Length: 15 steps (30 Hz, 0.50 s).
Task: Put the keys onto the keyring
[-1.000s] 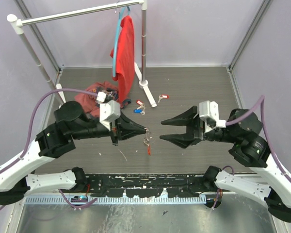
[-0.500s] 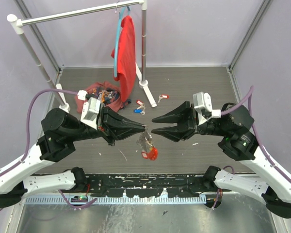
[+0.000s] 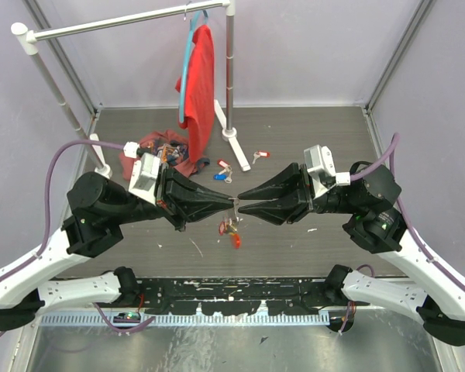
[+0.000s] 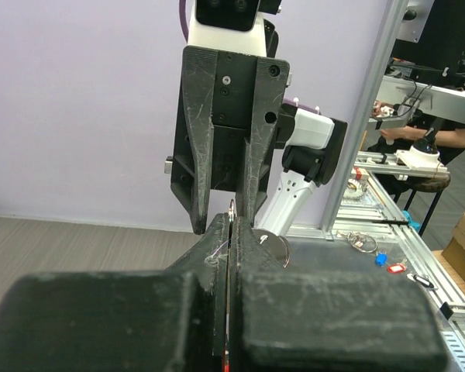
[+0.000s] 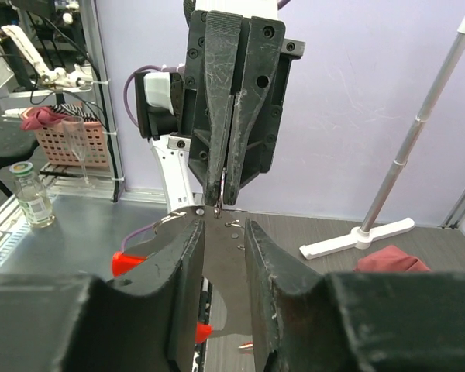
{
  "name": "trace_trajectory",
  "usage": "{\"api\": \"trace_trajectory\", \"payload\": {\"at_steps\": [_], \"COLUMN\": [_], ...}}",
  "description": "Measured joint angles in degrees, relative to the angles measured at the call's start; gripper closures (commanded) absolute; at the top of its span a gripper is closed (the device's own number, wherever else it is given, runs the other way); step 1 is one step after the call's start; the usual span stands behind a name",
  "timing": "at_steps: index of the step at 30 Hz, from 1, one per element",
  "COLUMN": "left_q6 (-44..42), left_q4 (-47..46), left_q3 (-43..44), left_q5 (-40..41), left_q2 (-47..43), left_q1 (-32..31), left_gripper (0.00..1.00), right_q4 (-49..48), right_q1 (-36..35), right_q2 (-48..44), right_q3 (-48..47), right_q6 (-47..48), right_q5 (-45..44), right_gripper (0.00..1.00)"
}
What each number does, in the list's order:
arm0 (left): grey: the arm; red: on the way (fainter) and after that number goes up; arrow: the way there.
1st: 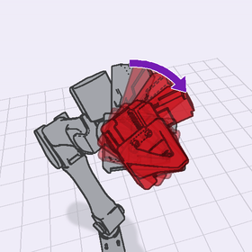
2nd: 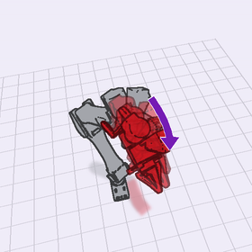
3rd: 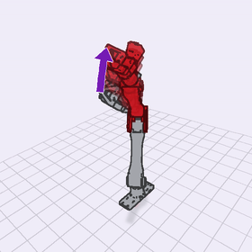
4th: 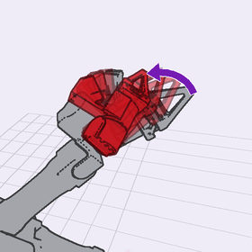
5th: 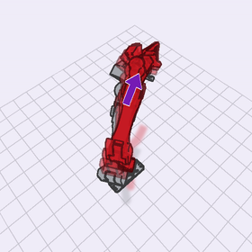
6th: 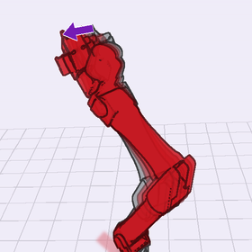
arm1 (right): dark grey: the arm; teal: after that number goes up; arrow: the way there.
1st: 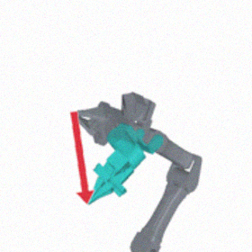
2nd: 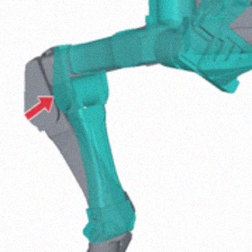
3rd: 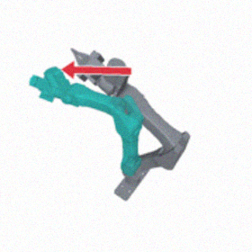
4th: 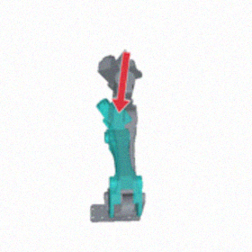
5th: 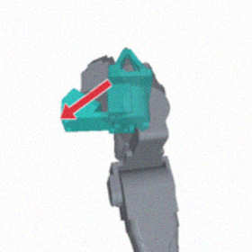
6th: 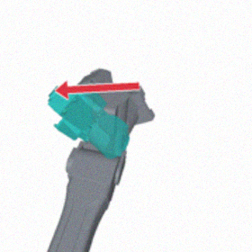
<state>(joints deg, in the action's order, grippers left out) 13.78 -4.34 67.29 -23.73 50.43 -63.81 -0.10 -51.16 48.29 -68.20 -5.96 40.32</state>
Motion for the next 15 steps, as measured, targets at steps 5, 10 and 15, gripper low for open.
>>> {"api": "trace_trajectory", "payload": {"at_steps": [5, 10, 15], "left_q6": [-0.02, -0.04, -0.15], "left_q4": [0.00, 0.00, 0.02], "left_q3": [0.00, 0.00, 0.00], "left_q5": [-0.02, -0.20, -0.17], "left_q2": [0.52, 0.61, 0.61], "left_q1": [0.00, 0.00, 0.00], "left_gripper": [1.00, 1.00, 1.00], "right_q4": [-0.48, -1.27, -1.70], "right_q1": [0.00, 0.00, 0.00], "right_q2": [0.17, 0.76, 1.25], "right_q3": [0.00, 0.00, 0.00], "right_q6": [-0.28, -0.46, -0.70], "right_q5": [0.31, 0.61, 1.53], "right_gripper": [0.72, 0.77, 0.83]}}
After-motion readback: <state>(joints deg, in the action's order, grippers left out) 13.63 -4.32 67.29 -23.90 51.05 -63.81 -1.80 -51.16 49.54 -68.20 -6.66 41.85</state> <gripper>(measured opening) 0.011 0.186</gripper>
